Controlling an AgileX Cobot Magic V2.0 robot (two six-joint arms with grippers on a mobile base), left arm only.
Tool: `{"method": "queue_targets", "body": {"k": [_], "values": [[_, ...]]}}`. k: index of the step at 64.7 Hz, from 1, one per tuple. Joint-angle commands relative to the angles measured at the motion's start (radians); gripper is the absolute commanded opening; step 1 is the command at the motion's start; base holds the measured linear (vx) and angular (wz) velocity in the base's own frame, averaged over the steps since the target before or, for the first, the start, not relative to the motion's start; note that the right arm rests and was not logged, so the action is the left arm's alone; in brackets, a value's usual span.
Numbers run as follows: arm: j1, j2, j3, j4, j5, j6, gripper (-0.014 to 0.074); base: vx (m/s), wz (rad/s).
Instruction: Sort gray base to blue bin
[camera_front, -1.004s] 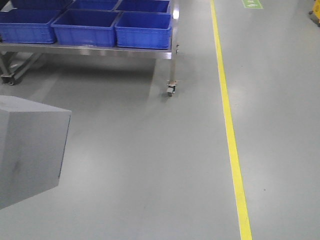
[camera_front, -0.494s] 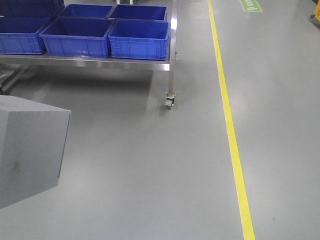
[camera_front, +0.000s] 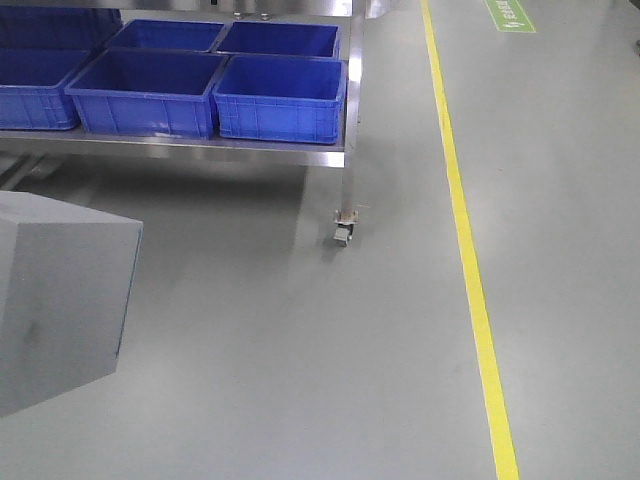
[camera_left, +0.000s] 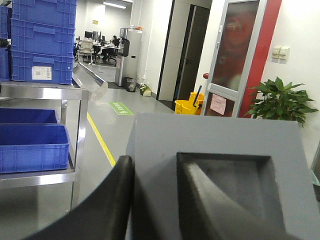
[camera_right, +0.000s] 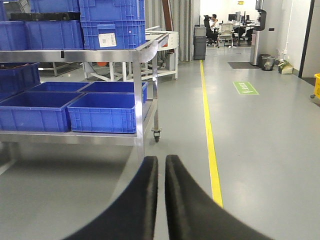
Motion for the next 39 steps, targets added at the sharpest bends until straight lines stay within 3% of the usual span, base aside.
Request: {"method": "queue_targets", "body": {"k": [1, 21, 39], "values": [[-0.008, 0.007, -0.028, -0.014, -0.098, -0.005, -0.0005, 0.39, 0.01], [-0.008, 0.007, -0.028, -0.014, -0.098, -0.005, -0.0005, 0.36, 0.08], [-0.008, 0.007, -0.028, -0.014, -0.098, -0.005, -0.0005, 0.3, 0.46]]}}
